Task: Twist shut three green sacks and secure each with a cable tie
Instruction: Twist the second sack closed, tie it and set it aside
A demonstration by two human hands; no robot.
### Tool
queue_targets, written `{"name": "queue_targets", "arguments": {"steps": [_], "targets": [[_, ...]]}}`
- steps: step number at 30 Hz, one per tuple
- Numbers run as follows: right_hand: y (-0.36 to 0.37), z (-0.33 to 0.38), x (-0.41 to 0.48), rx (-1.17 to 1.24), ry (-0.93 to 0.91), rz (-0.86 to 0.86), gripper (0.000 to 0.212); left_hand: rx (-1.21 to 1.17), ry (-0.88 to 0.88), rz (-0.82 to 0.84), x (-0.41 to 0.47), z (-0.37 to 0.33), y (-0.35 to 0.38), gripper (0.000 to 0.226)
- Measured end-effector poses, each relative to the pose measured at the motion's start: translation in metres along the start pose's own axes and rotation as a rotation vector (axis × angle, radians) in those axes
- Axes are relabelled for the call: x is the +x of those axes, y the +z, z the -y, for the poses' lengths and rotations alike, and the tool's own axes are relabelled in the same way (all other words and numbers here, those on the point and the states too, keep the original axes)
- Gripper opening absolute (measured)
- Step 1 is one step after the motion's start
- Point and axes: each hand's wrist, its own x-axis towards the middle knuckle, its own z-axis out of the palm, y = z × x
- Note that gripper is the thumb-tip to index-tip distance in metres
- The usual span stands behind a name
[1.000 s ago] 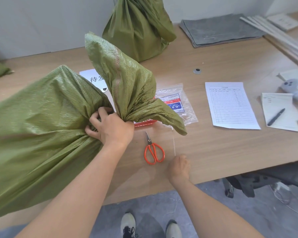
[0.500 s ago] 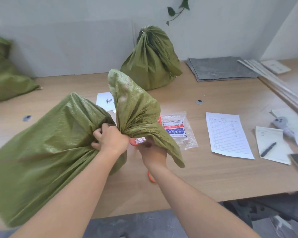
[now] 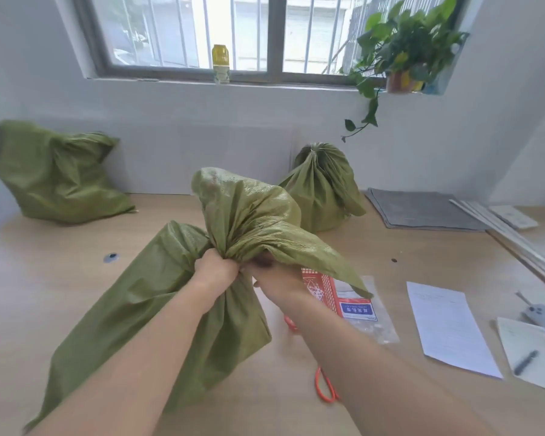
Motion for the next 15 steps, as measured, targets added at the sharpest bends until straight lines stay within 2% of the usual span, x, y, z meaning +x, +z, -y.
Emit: {"name": "queue_targets", "arguments": {"steps": [2, 5, 6, 11, 15], "targets": [[0.020, 0.019, 0.006, 0.009, -0.076, -0.027, 0.022, -0.124, 0.028, 0.034, -0.011, -0.016, -0.031, 0.056], [0.036, 0.043, 0.016, -0.061, -0.088, -0.019, 0.026, -0.353, 0.071, 0.156, -0.022, -0.035, -0.061, 0.011], [0.041, 0.049, 0.021, -0.117, -0.079, -0.017, 0.028, -0.402, 0.068, 0.180, -0.018, -0.036, -0.069, 0.007], [0.068, 0.073, 0.043, -0.214, -0.234, -0.125, 0.016, -0.507, 0.082, 0.277, 0.006, -0.037, -0.097, 0.012], [0.072, 0.080, 0.047, -0.148, -0.266, -0.077, 0.033, -0.623, 0.043, 0.354, 0.018, -0.038, -0.104, 0.026]]}}
